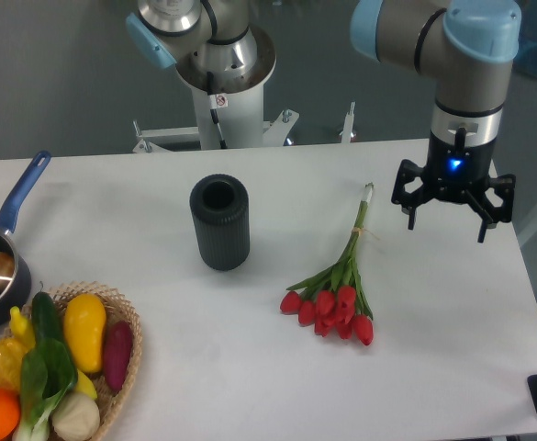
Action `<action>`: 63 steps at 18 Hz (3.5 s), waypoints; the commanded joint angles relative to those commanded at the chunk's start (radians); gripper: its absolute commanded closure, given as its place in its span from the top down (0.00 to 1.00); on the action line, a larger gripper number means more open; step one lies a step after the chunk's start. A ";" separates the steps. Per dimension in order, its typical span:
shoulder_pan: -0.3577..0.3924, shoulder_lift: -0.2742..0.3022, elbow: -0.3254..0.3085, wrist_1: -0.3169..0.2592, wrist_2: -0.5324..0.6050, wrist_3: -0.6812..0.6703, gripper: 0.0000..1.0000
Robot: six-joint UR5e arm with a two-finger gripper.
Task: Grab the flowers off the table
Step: 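Move the open gripper over the stems of the red tulip bunch, then lower the gripper onto the tulip stems just above the blooms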
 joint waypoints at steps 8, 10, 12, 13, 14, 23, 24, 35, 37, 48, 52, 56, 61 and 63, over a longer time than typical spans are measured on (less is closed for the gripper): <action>0.014 0.015 -0.041 0.000 -0.009 0.034 1.00; 0.011 0.014 -0.048 0.011 -0.009 0.031 1.00; 0.009 0.014 -0.055 0.021 -0.011 0.031 1.00; 0.009 0.014 -0.066 0.023 -0.011 0.031 1.00; 0.011 0.014 -0.078 0.023 -0.012 0.031 1.00; 0.012 0.021 -0.190 0.028 0.004 0.046 1.00; 0.011 0.021 -0.198 0.028 0.012 0.063 1.00; -0.046 -0.038 -0.288 0.026 0.104 0.138 1.00; -0.069 -0.060 -0.291 0.028 0.104 0.135 1.00; -0.100 -0.149 -0.268 0.040 0.106 0.106 1.00; -0.110 -0.161 -0.267 0.066 0.106 0.106 1.00; -0.110 -0.173 -0.267 0.069 0.106 0.106 1.00; -0.112 -0.173 -0.267 0.071 0.107 0.100 1.00; -0.112 -0.175 -0.267 0.072 0.107 0.098 0.97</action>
